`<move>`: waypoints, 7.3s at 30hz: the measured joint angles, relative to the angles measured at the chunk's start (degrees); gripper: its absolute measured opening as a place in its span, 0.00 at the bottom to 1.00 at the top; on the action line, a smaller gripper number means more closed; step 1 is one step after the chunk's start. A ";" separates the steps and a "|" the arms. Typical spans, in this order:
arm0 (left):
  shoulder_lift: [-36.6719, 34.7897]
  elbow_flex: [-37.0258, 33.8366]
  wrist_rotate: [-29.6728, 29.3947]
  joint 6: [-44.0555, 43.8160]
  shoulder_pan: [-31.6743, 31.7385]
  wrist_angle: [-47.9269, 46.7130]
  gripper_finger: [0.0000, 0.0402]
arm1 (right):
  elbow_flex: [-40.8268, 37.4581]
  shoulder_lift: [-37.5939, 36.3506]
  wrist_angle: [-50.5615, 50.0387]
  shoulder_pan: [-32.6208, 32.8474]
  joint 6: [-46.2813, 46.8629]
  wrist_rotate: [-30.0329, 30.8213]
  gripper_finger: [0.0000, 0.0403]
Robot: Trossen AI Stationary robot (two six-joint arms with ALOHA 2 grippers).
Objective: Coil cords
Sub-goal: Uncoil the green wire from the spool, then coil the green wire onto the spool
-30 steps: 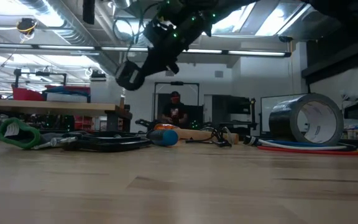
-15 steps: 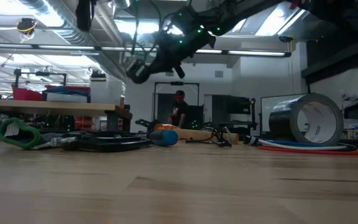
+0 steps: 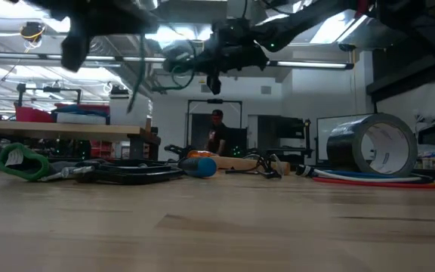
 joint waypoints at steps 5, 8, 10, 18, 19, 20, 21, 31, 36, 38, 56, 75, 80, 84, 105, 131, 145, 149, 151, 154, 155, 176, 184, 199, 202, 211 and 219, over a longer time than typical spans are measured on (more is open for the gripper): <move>0.00 0.00 -3.48 -10.34 -1.49 -11.80 0.00 | 0.02 0.00 -0.04 -2.01 4.22 -12.34 0.00; 0.00 0.00 -4.34 -15.91 -1.92 -18.25 0.00 | 0.02 0.00 -0.08 -2.65 5.44 -17.69 0.00; 0.00 0.00 -4.55 -19.49 -2.10 -22.22 0.00 | 0.02 0.00 -0.25 -2.94 6.32 -21.32 0.00; 0.00 0.00 -4.89 -32.85 -2.10 -38.25 0.00 | 0.06 0.00 -1.16 -3.34 6.42 -33.89 0.00; 0.00 0.00 -4.88 -34.33 -2.09 -39.94 0.00 | 0.07 0.00 -1.45 -3.34 6.86 -33.92 0.00; 0.00 0.00 -4.86 -35.64 -1.96 -41.66 0.00 | 0.07 0.00 -1.49 -3.32 7.57 -33.92 0.00; 0.00 0.00 -4.89 -36.82 -1.83 -43.29 0.00 | 0.07 0.00 -1.68 -3.32 8.02 -33.91 0.00; -0.04 0.00 -10.45 -59.10 1.61 -64.09 0.00 | 0.07 0.00 -19.74 -2.75 -3.22 -33.86 0.00; -0.36 0.00 -11.87 -71.16 4.80 -72.99 0.00 | 0.07 0.00 -31.89 -1.82 -15.25 -26.08 0.00; -1.15 0.00 -12.05 -71.20 6.30 -73.27 0.00 | 0.07 0.00 -36.15 -1.23 -19.77 -19.58 0.00; -13.09 0.34 -25.90 -52.18 13.67 -59.79 0.00 | 0.07 0.00 -37.66 11.90 -33.89 43.35 0.00; -21.30 11.50 -18.89 30.20 15.75 -10.29 0.00 | 0.02 0.00 -31.91 15.46 -38.22 54.54 0.00; -16.23 11.50 -6.90 43.28 15.73 8.09 0.00 | 0.02 0.00 -26.32 14.92 -34.42 54.48 0.00; -11.39 11.50 -3.98 40.71 15.52 10.79 0.00 | 0.02 0.00 -22.96 13.07 -30.64 54.23 0.00; 11.27 11.47 -9.89 9.44 8.05 10.26 0.00 | 1.37 0.00 -11.53 -1.39 -17.83 21.64 0.00; 13.88 11.47 -10.73 -49.30 2.42 -47.51 0.00 | 3.98 -1.30 -22.71 -7.43 -11.58 -33.95 0.00; 13.86 9.34 15.93 -69.96 -0.47 -73.04 0.00 | 3.98 -2.01 -23.61 -7.45 -9.97 -33.93 0.00; 13.86 9.09 16.89 -67.15 -1.51 -66.96 0.02 | 3.98 -2.01 -22.85 -7.45 -9.97 -33.93 0.00; 13.86 9.09 16.76 -64.21 -1.51 -63.29 0.04 | 3.98 -2.03 -21.90 -7.45 -9.99 -33.93 0.00; 13.86 9.11 16.62 -61.50 -1.51 -59.43 0.10 | 3.98 -2.03 -19.93 -7.45 -9.97 -33.91 0.00; 13.86 9.11 16.58 -61.12 -1.51 -58.67 0.13 | 3.98 -2.05 -19.80 -7.45 -9.98 -33.91 0.00; 13.51 9.20 -8.77 -43.81 -0.20 -39.13 0.40 | 3.98 -19.24 -20.57 -8.31 -13.08 -33.95 0.00; 13.44 9.20 -9.09 -37.42 2.56 -38.85 0.41 | 3.98 -30.57 -36.03 -8.30 -25.63 -26.23 0.00; 11.38 9.20 -17.46 -16.02 7.19 -29.36 0.41 | -0.68 -38.00 -62.41 -4.36 -42.31 -1.31 0.00; 10.41 9.20 -17.38 -10.91 7.64 -26.61 0.41 | -2.90 -37.99 -62.45 -3.04 -42.31 -1.03 0.00; 7.72 9.20 -16.98 -3.49 8.08 -23.31 0.41 | -4.17 -40.17 -62.64 -1.73 -41.87 4.23 0.00; 7.52 9.20 -16.90 -3.38 9.59 -23.44 0.41 | -9.86 -46.17 -63.66 -1.74 -40.02 7.26 0.00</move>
